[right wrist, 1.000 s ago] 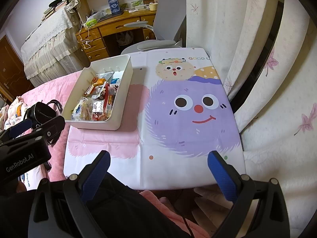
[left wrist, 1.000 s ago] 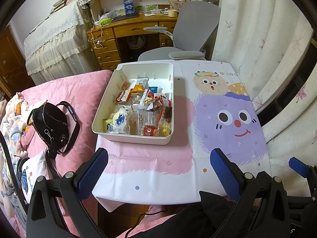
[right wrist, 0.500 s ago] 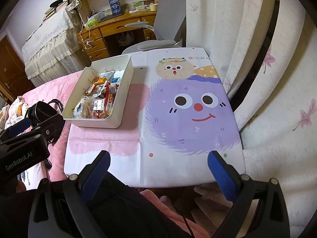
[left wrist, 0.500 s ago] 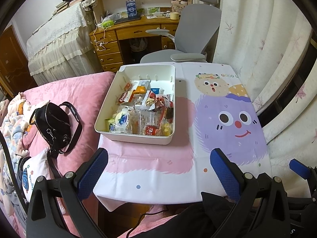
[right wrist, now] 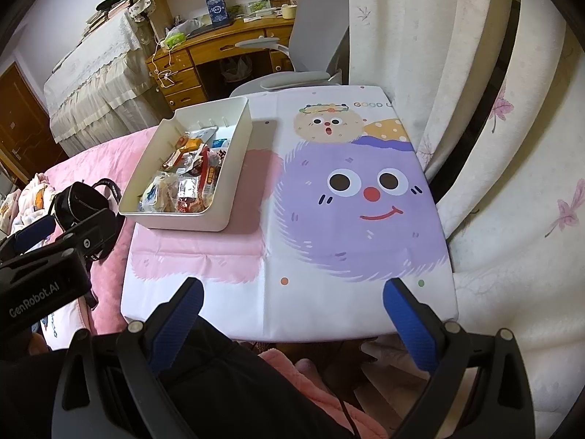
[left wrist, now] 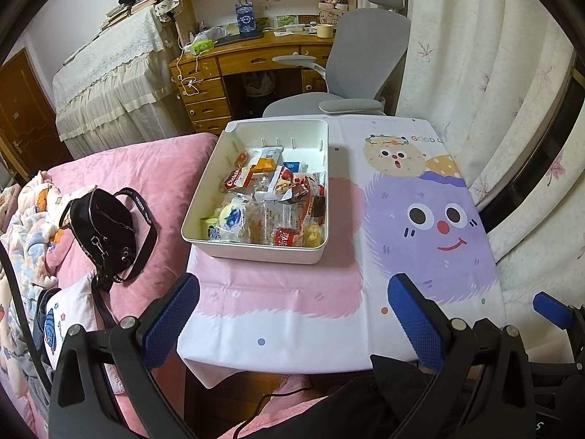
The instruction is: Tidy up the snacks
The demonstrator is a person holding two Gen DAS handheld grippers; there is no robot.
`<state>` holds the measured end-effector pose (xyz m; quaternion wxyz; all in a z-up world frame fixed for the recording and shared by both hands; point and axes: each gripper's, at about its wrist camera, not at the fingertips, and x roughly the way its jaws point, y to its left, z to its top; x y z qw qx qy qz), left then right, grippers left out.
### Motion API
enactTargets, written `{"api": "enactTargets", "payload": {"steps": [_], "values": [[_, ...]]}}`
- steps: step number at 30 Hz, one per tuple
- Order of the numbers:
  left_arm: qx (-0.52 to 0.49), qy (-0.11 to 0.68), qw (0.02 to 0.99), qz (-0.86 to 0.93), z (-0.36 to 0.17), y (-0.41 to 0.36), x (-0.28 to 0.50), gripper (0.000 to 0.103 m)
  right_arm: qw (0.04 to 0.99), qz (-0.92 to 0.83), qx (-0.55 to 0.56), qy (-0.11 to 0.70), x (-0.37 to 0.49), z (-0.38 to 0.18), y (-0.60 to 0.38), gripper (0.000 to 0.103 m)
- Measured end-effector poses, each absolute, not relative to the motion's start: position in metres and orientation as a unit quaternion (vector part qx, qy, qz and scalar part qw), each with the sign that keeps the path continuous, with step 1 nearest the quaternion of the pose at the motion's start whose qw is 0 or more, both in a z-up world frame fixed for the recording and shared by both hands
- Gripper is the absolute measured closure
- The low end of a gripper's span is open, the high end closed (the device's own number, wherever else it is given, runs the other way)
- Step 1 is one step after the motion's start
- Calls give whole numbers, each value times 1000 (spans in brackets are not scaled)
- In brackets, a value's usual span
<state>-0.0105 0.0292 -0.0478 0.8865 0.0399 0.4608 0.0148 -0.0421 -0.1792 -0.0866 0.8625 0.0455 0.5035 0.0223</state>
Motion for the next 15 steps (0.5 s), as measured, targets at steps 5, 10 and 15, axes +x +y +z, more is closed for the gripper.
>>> {"api": "enactTargets", "payload": {"steps": [5, 10, 15], "values": [[39, 462, 886, 14, -48, 29, -11, 1, 863, 22, 45, 504, -41, -87, -180, 4], [40, 462, 886, 15, -48, 28, -10, 1, 863, 22, 45, 503, -41, -86, -180, 4], [39, 461, 886, 16, -48, 28, -11, 1, 863, 23, 46, 503, -40, -86, -181, 4]]}}
